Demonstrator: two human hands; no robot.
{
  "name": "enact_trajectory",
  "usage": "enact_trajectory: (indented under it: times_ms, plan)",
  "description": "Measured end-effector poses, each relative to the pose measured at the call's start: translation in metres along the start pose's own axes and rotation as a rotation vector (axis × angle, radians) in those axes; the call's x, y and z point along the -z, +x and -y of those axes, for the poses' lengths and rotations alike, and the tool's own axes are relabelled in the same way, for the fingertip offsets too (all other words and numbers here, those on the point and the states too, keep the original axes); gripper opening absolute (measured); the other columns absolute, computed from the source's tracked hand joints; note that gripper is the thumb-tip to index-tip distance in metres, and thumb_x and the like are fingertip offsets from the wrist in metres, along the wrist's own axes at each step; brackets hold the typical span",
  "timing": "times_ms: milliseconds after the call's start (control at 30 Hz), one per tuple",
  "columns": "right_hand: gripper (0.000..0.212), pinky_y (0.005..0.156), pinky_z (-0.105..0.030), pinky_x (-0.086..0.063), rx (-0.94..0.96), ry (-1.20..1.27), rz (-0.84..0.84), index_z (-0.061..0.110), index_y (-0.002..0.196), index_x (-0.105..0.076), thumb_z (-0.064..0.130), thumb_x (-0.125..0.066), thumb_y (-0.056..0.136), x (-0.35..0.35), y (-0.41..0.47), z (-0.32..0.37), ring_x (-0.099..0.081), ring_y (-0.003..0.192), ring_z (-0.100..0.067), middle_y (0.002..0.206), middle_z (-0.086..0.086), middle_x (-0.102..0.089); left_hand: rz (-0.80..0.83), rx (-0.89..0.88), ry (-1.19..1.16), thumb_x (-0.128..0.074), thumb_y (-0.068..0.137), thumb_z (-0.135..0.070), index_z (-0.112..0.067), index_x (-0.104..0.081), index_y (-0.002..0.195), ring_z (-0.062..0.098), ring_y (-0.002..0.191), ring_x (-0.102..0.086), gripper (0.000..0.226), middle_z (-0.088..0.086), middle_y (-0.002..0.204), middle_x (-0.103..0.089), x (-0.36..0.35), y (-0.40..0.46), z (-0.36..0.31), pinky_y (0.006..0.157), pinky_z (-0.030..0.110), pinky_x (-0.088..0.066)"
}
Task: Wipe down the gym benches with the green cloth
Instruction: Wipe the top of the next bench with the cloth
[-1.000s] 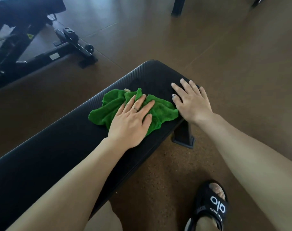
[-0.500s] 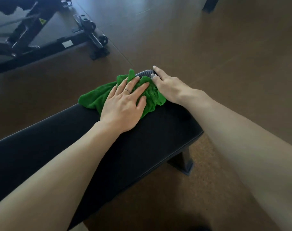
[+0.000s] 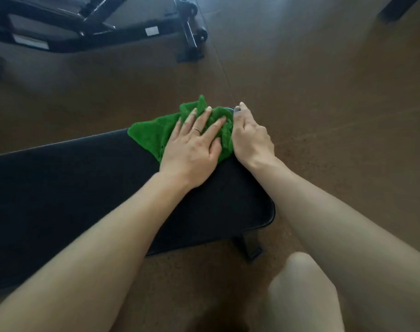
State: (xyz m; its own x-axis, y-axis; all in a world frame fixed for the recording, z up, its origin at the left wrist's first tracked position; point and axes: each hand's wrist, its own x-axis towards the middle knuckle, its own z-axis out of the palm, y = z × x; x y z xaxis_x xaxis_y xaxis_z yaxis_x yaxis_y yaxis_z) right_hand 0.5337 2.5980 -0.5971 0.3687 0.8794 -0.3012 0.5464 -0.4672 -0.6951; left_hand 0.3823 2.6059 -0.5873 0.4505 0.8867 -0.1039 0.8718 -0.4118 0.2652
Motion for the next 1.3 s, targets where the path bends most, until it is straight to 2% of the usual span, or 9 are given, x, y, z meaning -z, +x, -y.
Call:
enact_trajectory:
  times_ms: [67,267,400,533,700,867,967,1133,1300]
  plan:
    - [0.057,0.11,-0.047,-0.037,-0.015,0.012,0.002,0.041,0.162,-0.024,0.057,-0.013,0.108,0.001,0.001,0.0,-0.051,0.135,-0.037,0.148,-0.011,-0.057,-0.002,-0.003,-0.033,-0.025,0.107,-0.044,-0.039,-0.016,0.163,0.015,0.159,0.005,0.057,-0.01,0.172,-0.004,-0.006,-0.031,-0.009,0.128,0.039,0.006]
    - [0.056,0.11,-0.047,-0.037,-0.023,0.017,-0.011,0.036,0.159,-0.034,0.053,-0.015,0.109,0.001,-0.002,0.002,-0.05,0.135,-0.038,0.149,-0.012,-0.056,-0.005,-0.056,-0.022,-0.019,0.106,-0.048,-0.034,-0.019,0.163,0.015,0.159,0.004,0.059,-0.009,0.171,-0.009,-0.023,-0.111,-0.021,0.129,0.042,-0.002]
    - [0.056,0.113,-0.045,-0.034,-0.05,0.02,-0.022,0.035,0.158,-0.037,0.053,-0.016,0.109,0.002,-0.004,0.003,-0.048,0.139,-0.036,0.151,-0.011,-0.054,-0.011,-0.08,-0.042,-0.02,0.108,-0.047,-0.039,-0.013,0.163,0.012,0.158,0.008,0.056,-0.012,0.172,-0.003,-0.017,-0.082,-0.015,0.129,0.04,-0.001]
    - [0.058,0.114,-0.042,-0.034,-0.055,0.044,-0.072,0.028,0.154,-0.047,0.052,-0.018,0.11,0.001,-0.007,0.003,-0.047,0.141,-0.032,0.15,-0.01,-0.055,-0.031,-0.019,-0.083,-0.021,0.109,-0.044,-0.039,-0.013,0.163,0.013,0.158,0.007,0.055,-0.011,0.172,-0.001,-0.011,-0.032,-0.007,0.129,0.037,0.003]
    - [0.06,0.107,-0.038,-0.039,-0.085,0.097,-0.173,0.024,0.144,-0.059,0.053,-0.018,0.11,0.0,-0.01,0.005,-0.054,0.133,-0.03,0.139,-0.011,-0.064,-0.001,-0.044,-0.086,-0.02,0.109,-0.043,-0.04,-0.014,0.163,0.016,0.159,0.006,0.055,-0.009,0.172,-0.001,-0.005,0.009,-0.005,0.128,0.039,0.005]
    - [0.064,0.106,-0.037,-0.039,-0.102,0.097,-0.221,0.022,0.141,-0.062,0.055,-0.017,0.11,-0.001,-0.016,0.007,-0.055,0.132,-0.031,0.138,-0.013,-0.064,0.05,-0.105,-0.061,-0.02,0.108,-0.043,-0.04,-0.014,0.163,0.018,0.159,0.003,0.055,-0.009,0.172,-0.003,0.0,0.027,0.0,0.128,0.04,0.003]
    - [0.065,0.099,-0.037,-0.042,-0.091,0.09,-0.24,0.022,0.132,-0.067,0.056,-0.016,0.109,-0.002,-0.016,0.005,-0.06,0.123,-0.032,0.127,-0.013,-0.068,0.048,-0.133,-0.049,-0.021,0.108,-0.044,-0.04,-0.016,0.162,0.018,0.159,0.001,0.055,-0.009,0.172,-0.005,0.0,0.032,0.001,0.129,0.039,0.002]
    - [0.064,0.1,-0.035,-0.039,-0.073,0.115,-0.214,0.023,0.146,-0.057,0.055,-0.015,0.11,-0.004,-0.01,0.003,-0.055,0.132,-0.032,0.139,-0.014,-0.063,0.004,-0.117,-0.04,-0.022,0.108,-0.044,-0.043,-0.019,0.161,0.016,0.159,-0.002,0.054,-0.011,0.172,-0.008,-0.003,0.033,0.001,0.129,0.038,0.001]
    - [0.067,0.096,-0.036,-0.037,-0.03,0.116,-0.133,0.025,0.144,-0.059,0.058,-0.012,0.108,-0.002,-0.004,0.0,-0.054,0.132,-0.031,0.139,-0.011,-0.063,-0.003,-0.072,-0.026,-0.021,0.108,-0.042,-0.045,-0.017,0.161,0.013,0.159,0.001,0.053,-0.014,0.172,-0.005,-0.004,0.03,-0.003,0.129,0.038,0.002]
